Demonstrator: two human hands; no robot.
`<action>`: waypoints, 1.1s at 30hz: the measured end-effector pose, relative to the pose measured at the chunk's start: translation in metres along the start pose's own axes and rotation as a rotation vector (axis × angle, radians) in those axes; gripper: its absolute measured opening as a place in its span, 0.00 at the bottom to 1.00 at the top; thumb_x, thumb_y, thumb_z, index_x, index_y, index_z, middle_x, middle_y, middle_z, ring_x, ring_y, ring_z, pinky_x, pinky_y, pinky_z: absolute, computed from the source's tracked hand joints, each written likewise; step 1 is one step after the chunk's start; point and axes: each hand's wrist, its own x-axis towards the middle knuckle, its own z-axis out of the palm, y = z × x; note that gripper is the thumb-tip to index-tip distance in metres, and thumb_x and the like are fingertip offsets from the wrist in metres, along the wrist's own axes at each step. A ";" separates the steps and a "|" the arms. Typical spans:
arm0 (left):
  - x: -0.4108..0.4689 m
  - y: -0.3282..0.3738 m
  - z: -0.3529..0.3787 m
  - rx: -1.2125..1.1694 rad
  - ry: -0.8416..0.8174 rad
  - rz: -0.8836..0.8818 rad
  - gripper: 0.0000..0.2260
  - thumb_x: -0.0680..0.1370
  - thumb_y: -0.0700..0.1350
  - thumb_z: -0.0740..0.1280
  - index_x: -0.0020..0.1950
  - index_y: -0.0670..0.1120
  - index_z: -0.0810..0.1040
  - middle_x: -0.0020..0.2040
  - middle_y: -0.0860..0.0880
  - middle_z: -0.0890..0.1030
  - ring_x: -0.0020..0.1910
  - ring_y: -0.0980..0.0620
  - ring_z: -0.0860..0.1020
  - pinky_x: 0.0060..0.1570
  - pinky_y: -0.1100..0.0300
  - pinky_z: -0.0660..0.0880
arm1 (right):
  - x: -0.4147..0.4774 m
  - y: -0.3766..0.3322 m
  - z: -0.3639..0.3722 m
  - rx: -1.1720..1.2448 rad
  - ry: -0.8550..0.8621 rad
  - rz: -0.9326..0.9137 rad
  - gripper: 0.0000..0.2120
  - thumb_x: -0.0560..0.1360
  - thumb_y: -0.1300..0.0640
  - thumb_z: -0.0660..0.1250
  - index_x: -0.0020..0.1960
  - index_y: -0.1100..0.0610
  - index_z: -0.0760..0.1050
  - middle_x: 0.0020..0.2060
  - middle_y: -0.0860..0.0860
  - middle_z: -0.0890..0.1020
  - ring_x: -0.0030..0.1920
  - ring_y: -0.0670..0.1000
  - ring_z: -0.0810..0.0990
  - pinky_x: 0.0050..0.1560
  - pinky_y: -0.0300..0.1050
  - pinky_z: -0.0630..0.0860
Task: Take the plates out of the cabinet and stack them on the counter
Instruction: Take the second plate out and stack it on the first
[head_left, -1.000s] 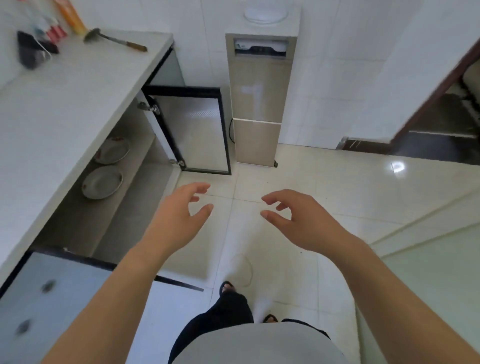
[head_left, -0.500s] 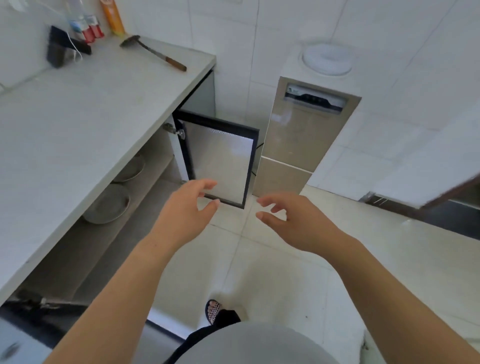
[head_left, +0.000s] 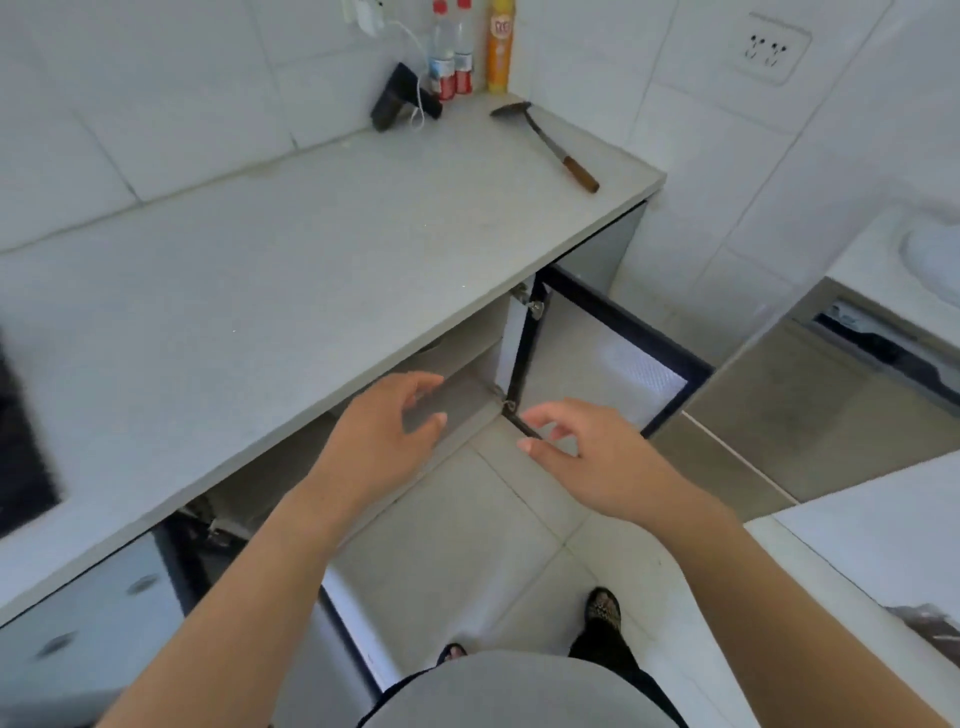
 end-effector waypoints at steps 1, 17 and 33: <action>-0.001 -0.006 -0.004 -0.006 0.025 -0.032 0.17 0.77 0.48 0.65 0.65 0.53 0.71 0.62 0.57 0.74 0.57 0.62 0.71 0.56 0.67 0.64 | 0.011 -0.003 0.002 0.004 -0.027 -0.028 0.16 0.77 0.46 0.62 0.63 0.49 0.72 0.58 0.43 0.76 0.56 0.43 0.74 0.55 0.38 0.69; 0.016 -0.021 0.024 -0.023 0.374 -0.609 0.17 0.76 0.47 0.66 0.65 0.53 0.72 0.62 0.56 0.75 0.61 0.57 0.73 0.55 0.67 0.65 | 0.176 0.003 -0.006 -0.092 -0.492 -0.455 0.17 0.76 0.46 0.63 0.64 0.48 0.72 0.59 0.41 0.76 0.54 0.41 0.75 0.51 0.35 0.67; 0.038 -0.033 0.084 0.031 0.303 -0.852 0.18 0.78 0.49 0.63 0.68 0.51 0.69 0.66 0.53 0.73 0.64 0.54 0.72 0.56 0.65 0.65 | 0.230 0.056 0.038 -0.226 -0.750 -0.518 0.16 0.76 0.46 0.63 0.61 0.49 0.73 0.58 0.44 0.77 0.54 0.45 0.76 0.53 0.41 0.70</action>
